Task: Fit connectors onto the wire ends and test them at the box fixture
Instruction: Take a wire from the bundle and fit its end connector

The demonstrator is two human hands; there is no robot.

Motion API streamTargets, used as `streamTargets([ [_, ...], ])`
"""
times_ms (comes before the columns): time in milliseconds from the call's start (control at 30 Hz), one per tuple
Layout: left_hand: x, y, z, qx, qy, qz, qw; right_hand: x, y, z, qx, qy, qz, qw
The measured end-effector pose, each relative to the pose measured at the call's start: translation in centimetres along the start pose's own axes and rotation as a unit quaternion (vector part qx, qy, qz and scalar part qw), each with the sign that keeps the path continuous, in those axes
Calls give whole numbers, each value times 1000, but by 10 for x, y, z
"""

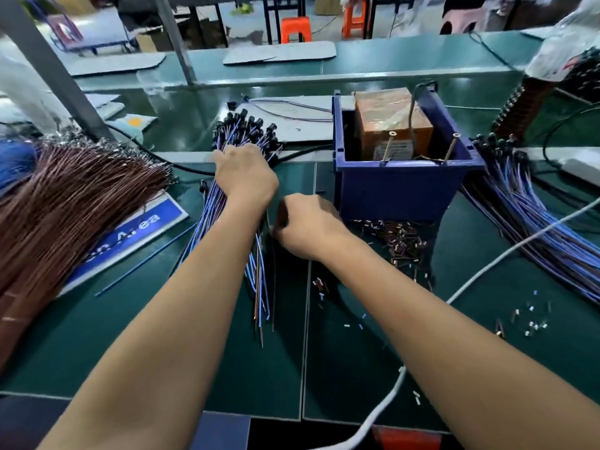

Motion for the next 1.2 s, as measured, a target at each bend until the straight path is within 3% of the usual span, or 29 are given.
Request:
streamTargets([
  [67, -1, 8, 11, 116, 45, -12, 992, 3, 3, 1, -17, 15, 7, 1000],
  [133, 1, 11, 24, 302, 123, -7, 945, 8, 11, 7, -84, 53, -11, 995],
  [167, 4, 11, 26, 428, 157, 8, 890, 12, 19, 12, -132, 80, -40, 987],
  [233, 12, 15, 17, 667, 199, 22, 717, 20, 36, 23, -220, 126, -105, 962],
  [300, 18, 32, 7, 806, 203, 1, 556, 26, 42, 30, -300, 132, -112, 938],
  [333, 21, 43, 4, 839, 196, -13, 507, 27, 41, 31, -346, 124, -99, 925],
  [367, 22, 53, -1, 857, 188, -22, 479, 30, 43, 30, -396, 115, -87, 907],
  [433, 26, 63, -7, 867, 181, -27, 464, 37, 53, 22, -460, 108, -74, 878],
  [533, 31, 61, -8, 862, 195, 5, 467, 52, 86, 0, -348, 165, -114, 916],
  [667, 33, 39, 6, 889, 245, 59, 383, 74, 108, -40, -202, 188, -107, 955],
  [700, 35, 33, 9, 883, 257, 77, 385, 78, 114, -54, -191, 181, -105, 959],
  [800, 41, 21, 15, 852, 266, 120, 434, 93, 140, -89, -201, 184, -141, 952],
  [867, 41, 28, 14, 852, 232, 107, 457, 102, 163, -109, -246, 191, -186, 932],
  [900, 42, 37, 11, 848, 196, 86, 484, 105, 172, -117, -273, 191, -205, 920],
  [1000, 56, 84, -17, 762, 4, -13, 647, 109, 180, -135, -341, 180, -228, 894],
  [1067, 85, 111, -60, 654, -145, -66, 739, 110, 173, -136, -339, 181, -217, 897],
  [1133, 124, 122, -109, 506, -280, -109, 809, 109, 163, -133, -321, 187, -200, 907],
  [1200, 162, 117, -145, 372, -364, -157, 839, 108, 157, -133, -331, 192, -183, 906],
])
Point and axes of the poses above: each hand's wrist, its own x-axis away from the middle knuckle, its own y-axis out of the back of the hand, z = x × y, the point moved 10 cm from there along -x, towards the middle knuckle, and after that the axes turned 8 degrees about -x, right-handed, at the moved point
